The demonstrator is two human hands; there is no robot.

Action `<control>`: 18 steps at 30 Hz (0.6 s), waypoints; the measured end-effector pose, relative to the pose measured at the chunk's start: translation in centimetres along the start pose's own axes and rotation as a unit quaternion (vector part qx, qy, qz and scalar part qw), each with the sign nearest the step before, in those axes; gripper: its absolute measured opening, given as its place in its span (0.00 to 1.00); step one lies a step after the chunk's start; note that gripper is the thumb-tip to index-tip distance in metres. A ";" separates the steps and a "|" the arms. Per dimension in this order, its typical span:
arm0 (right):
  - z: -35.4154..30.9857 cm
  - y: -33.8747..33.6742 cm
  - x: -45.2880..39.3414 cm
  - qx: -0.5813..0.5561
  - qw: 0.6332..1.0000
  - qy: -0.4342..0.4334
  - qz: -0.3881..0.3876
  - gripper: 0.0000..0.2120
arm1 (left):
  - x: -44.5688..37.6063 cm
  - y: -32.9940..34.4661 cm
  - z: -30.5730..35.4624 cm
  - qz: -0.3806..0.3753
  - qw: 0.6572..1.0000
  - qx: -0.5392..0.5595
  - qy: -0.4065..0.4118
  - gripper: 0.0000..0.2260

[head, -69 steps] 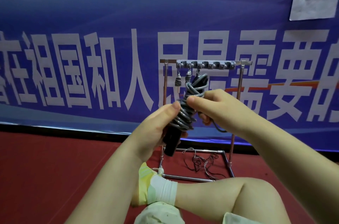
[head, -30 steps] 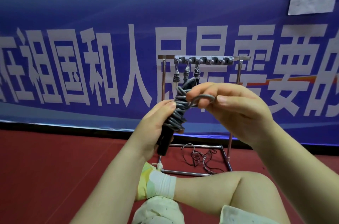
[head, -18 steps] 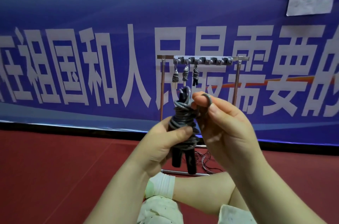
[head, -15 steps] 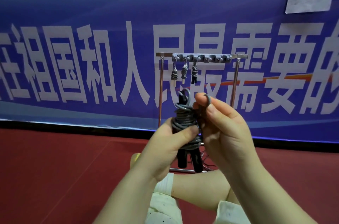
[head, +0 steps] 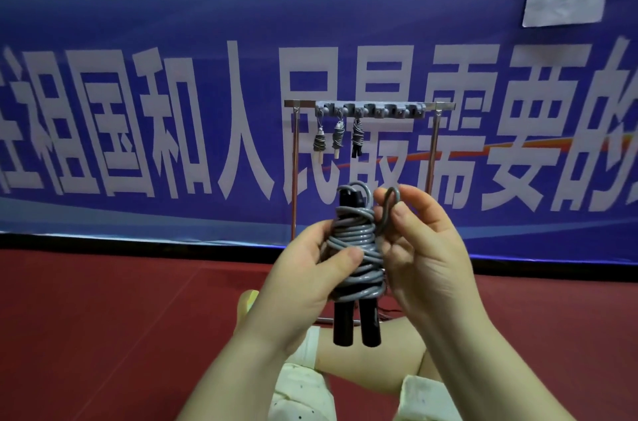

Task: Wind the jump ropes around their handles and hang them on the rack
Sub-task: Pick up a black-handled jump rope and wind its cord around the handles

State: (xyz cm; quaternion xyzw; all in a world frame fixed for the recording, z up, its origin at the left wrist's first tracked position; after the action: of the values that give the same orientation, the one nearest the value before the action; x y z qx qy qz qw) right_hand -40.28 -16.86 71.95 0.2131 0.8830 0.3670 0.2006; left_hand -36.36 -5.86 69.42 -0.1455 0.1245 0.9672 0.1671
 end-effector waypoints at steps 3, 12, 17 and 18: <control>-0.5 -0.2 -0.1 0.054 0.998 -0.036 0.000 0.10 | -0.3 -0.5 -0.3 0.002 1.000 0.013 -0.007 0.17; -0.7 -0.7 0.5 0.247 0.959 -0.135 0.020 0.10 | 0.4 0.3 -1.2 -0.033 0.994 0.078 -0.075 0.18; -1.3 -0.5 0.5 0.327 0.924 -0.195 0.021 0.11 | 0.5 1.0 -2.0 -0.045 0.988 0.093 -0.118 0.17; -1.3 -0.5 0.5 0.337 0.920 -0.200 0.023 0.11 | 0.7 1.2 -2.2 -0.051 0.986 0.094 -0.129 0.17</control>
State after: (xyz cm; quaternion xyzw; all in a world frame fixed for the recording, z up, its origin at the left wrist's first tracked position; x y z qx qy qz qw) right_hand -41.48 -17.68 72.32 0.3570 0.8909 0.0019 0.2807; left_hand -36.86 -7.42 67.40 -0.0093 0.1849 0.9521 0.2434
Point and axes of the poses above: each hand's wrist, its own x-axis away from the middle knuckle, its own y-axis out of the palm, z = x × y, the point moved 8 cm from there along -x, towards the middle knuckle, and after that the axes turned 15 degrees about z, right-handed, at the moved point
